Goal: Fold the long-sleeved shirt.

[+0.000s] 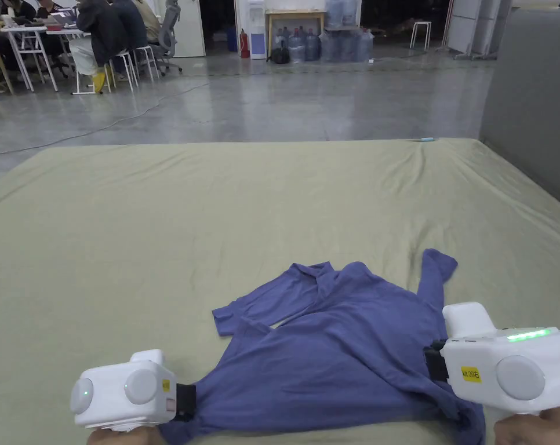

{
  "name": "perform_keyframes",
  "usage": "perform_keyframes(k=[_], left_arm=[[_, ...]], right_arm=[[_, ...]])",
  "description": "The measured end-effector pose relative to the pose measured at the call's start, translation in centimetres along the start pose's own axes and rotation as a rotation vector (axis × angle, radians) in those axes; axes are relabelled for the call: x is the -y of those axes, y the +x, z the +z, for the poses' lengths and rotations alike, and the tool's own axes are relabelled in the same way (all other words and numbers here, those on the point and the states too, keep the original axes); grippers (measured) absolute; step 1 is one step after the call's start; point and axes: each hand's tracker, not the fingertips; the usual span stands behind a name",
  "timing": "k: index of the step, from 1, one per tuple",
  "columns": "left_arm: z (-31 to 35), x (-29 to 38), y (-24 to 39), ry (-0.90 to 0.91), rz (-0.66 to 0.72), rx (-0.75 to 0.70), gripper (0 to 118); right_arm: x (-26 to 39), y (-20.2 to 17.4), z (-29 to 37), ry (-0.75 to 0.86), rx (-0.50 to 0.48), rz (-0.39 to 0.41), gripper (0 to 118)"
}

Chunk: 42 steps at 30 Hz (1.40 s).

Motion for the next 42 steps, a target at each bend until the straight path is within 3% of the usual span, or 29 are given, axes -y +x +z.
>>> perform_keyframes(k=[1,3,5,9,13,14,17,18,20,22,24,28,30,31,33,34,35,36,39,42], left_arm=[[0.2,0.4,0.4,0.016,-0.027,-0.057,55],[1.1,0.3,1.1,0.044,-0.132,0.022,1],[2.4,-0.1,1.3,0.065,-0.077,0.089,0],[5.0,-1.5,2.0,0.178,-0.176,0.059,0],[6.9,-3.4,2.5,0.23,-0.172,0.104,0],[7.2,-3.7,2.7,0.246,-0.177,0.112,0],[7.1,-4.7,3.0,0.251,-0.18,0.112,0],[6.9,-4.8,3.0,0.248,-0.174,0.115,0],[6.2,-5.4,3.1,0.233,-0.146,0.131,0],[5.7,-5.8,3.1,0.223,-0.128,0.133,0],[5.2,-6.3,3.4,0.215,-0.123,0.124,0],[4.6,-6.8,3.5,0.203,-0.104,0.14,0],[4.5,-6.9,3.5,0.2,-0.102,0.141,0],[4.5,-7.0,3.6,0.198,-0.103,0.138,0],[4.5,-7.1,3.5,0.197,-0.105,0.135,0],[4.5,-7.1,3.5,0.201,-0.105,0.131,0],[4.4,-7.3,3.5,0.206,-0.101,0.124,0],[4.4,-7.6,3.5,0.212,-0.094,0.119,0],[4.8,-9.1,3.7,0.239,-0.065,0.122,0],[6.6,-12.4,4.4,0.311,-0.113,0.132,0]], right_arm=[[-0.2,0.4,-0.5,-0.005,0.001,0.0,0],[-0.4,0.7,-1.2,-0.016,0.004,-0.002,0],[-1.2,1.0,-1.7,-0.029,0.01,0.002,0],[-5.1,2.2,-4.3,-0.028,0.016,0.021,0],[-12.0,4.0,-8.8,-0.022,0.01,0.054,0],[-13.8,4.6,-10.1,-0.017,-0.006,0.062,13],[-18.3,5.4,-13.8,-0.048,-0.032,0.101,86],[-19.3,5.5,-15.4,-0.092,-0.03,0.133,87],[-20.7,5.6,-18.6,-0.18,-0.059,0.206,87],[-21.2,5.8,-22.1,-0.26,-0.02,0.26,87],[-21.0,5.6,-24.6,-0.312,0.051,0.29,87],[-19.6,6.0,-28.3,-0.403,0.089,0.317,85],[-18.2,6.0,-28.4,-0.476,0.087,0.312,74],[-18.0,6.2,-28.2,-0.421,0.057,0.251,71],[-18.3,6.4,-28.2,-0.458,0.017,0.161,49],[-18.5,6.2,-27.7,-0.448,0.029,0.164,30],[-18.5,5.7,-27.3,-0.441,0.036,0.187,0],[-18.4,5.1,-26.6,-0.411,0.109,0.26,0],[-18.6,4.5,-25.6,-0.387,0.108,0.3,0],[-21.6,5.4,-21.4,-0.325,0.063,0.222,0]])
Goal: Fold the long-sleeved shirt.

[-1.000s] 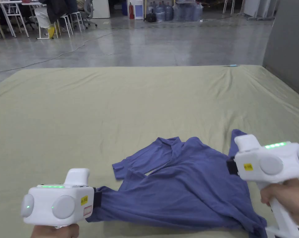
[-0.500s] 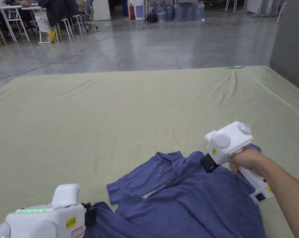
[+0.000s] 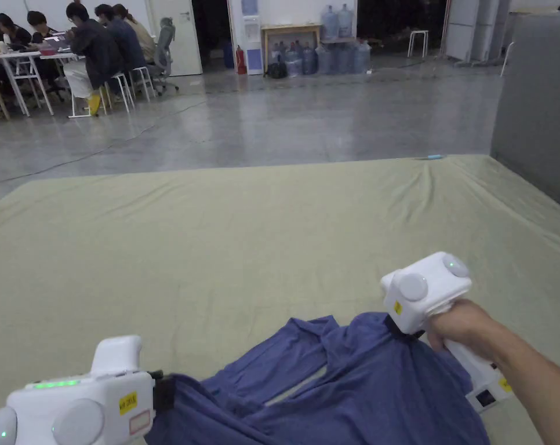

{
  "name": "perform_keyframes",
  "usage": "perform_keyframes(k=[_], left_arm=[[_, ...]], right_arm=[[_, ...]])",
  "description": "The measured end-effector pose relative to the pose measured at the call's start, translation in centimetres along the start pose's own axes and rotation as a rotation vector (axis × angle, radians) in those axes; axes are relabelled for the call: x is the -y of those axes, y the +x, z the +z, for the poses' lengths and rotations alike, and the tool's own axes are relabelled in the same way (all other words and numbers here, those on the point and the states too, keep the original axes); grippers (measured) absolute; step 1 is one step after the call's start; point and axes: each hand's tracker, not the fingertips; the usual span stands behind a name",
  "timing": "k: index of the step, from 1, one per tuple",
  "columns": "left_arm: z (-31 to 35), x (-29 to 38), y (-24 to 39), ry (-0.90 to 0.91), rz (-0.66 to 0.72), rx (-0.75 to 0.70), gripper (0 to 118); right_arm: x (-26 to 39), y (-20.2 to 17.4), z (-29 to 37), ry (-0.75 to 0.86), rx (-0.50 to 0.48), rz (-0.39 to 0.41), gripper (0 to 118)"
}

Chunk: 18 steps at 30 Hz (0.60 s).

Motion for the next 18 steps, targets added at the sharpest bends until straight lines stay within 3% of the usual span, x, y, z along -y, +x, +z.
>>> perform_keyframes(k=[3,5,9,12,16,18], left_arm=[[1.7,-5.7,0.5,0.103,-0.026,0.003,0],[3.5,-10.2,1.4,0.179,-0.056,0.001,0],[6.9,-19.2,3.4,0.324,-0.139,-0.048,0],[9.1,-26.4,4.3,0.334,-0.107,-0.069,0],[13.1,-34.5,5.4,0.484,-0.107,-0.064,0],[14.4,-37.6,5.7,0.491,-0.1,-0.105,0]], right_arm=[[-3.2,3.8,4.9,0.126,0.013,-0.058,0],[-4.8,5.7,10.4,0.213,0.051,-0.068,0],[-7.3,8.7,22.9,0.411,0.038,-0.177,0],[-9.5,9.3,30.7,0.534,0.15,-0.183,0],[-12.9,10.4,38.5,0.638,0.169,-0.214,0],[-14.4,10.5,41.3,0.685,0.223,-0.224,0]])
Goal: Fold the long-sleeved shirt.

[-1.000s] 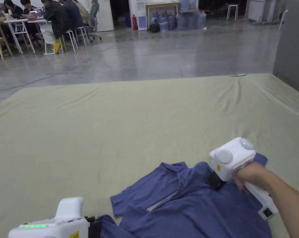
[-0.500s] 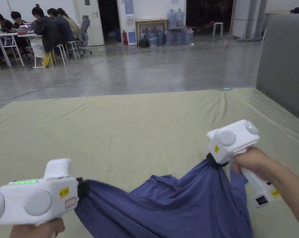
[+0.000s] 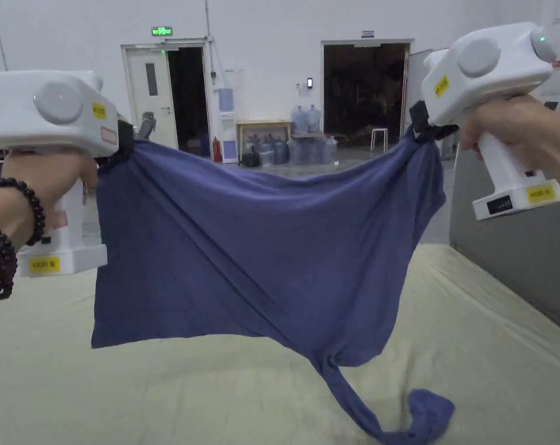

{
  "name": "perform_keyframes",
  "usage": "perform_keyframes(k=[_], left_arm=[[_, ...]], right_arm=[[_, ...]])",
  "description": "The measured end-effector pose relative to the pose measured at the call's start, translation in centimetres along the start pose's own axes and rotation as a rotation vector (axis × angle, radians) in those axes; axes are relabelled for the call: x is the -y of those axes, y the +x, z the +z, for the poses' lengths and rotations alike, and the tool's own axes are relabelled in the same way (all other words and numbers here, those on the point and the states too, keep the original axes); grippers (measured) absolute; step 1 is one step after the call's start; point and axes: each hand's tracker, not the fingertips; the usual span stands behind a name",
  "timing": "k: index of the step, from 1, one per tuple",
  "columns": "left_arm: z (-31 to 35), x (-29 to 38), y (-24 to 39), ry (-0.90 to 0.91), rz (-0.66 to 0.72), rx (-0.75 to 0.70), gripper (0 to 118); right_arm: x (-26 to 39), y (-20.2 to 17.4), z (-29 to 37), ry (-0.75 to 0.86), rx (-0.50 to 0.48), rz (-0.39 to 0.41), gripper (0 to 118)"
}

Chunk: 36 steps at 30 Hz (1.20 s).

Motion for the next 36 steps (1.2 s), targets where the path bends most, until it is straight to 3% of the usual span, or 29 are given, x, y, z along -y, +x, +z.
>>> perform_keyframes(k=[3,6,13,17,24,29,36], left_arm=[[-0.2,-3.8,-0.3,0.022,0.055,-0.048,0],[0.2,-6.2,-0.3,0.068,0.071,-0.021,0],[-0.7,-5.9,-0.1,0.1,0.01,0.006,0],[-2.8,-0.9,-0.4,0.039,0.028,0.011,0],[-5.4,11.5,-0.7,-0.092,0.068,0.0,0],[-2.4,16.0,-2.5,-0.118,0.119,0.036,0],[6.9,25.9,-4.7,-0.164,0.036,0.089,0]], right_arm=[[-3.9,1.0,0.4,0.109,0.089,-0.058,0],[-6.1,1.7,2.3,0.214,0.087,-0.143,0],[-6.5,2.4,2.5,0.213,0.11,-0.129,0],[-1.5,2.5,-1.8,0.122,0.081,-0.137,0],[11.2,0.6,-7.7,-0.043,-0.019,-0.247,0],[15.2,0.0,-5.5,-0.034,-0.062,-0.222,0],[25.6,-0.8,2.1,-0.042,-0.166,-0.106,0]])
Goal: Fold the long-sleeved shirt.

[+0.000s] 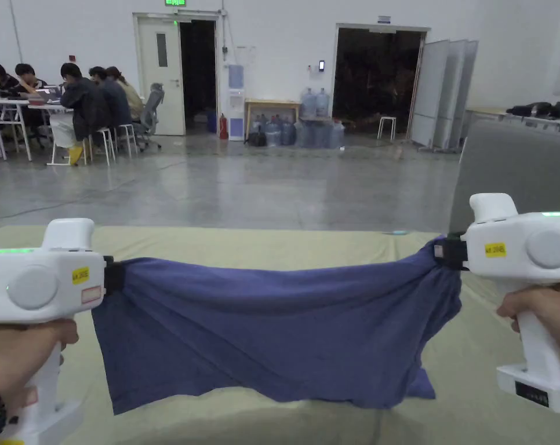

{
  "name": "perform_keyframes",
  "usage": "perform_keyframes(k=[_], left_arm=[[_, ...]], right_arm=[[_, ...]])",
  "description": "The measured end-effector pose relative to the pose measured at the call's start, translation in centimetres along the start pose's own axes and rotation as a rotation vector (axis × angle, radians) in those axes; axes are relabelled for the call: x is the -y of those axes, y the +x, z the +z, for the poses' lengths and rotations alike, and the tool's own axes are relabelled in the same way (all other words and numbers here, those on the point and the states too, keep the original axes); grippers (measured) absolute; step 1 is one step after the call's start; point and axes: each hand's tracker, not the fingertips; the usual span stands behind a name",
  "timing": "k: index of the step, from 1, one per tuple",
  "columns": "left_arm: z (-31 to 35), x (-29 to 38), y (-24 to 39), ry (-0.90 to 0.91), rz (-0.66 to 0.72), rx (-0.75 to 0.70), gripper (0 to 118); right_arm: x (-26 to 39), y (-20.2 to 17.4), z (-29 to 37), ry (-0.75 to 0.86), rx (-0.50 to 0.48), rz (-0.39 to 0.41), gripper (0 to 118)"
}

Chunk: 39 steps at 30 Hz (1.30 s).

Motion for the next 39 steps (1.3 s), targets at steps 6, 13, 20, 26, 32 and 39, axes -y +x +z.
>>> perform_keyframes(k=[6,13,20,26,32,39], left_arm=[[5.9,15.0,0.1,-0.223,-0.039,0.039,0],[8.8,27.7,0.6,-0.471,-0.122,0.047,0],[10.1,30.2,0.8,-0.509,-0.136,0.03,0],[10.3,28.3,0.3,-0.434,-0.063,0.048,108],[12.1,24.7,1.5,-0.387,-0.05,0.067,103],[7.6,21.3,2.4,-0.343,0.0,0.033,0]], right_arm=[[15.8,-1.9,5.5,-0.26,-0.098,0.109,0],[30.5,-4.4,6.7,-0.745,-0.202,0.286,0],[34.3,-5.2,7.4,-0.853,-0.254,0.351,0],[32.8,-4.0,7.7,-0.713,-0.153,0.281,102],[28.5,-2.3,9.5,-0.563,-0.121,0.046,57],[26.9,-4.3,7.0,-0.517,-0.093,0.01,0]])
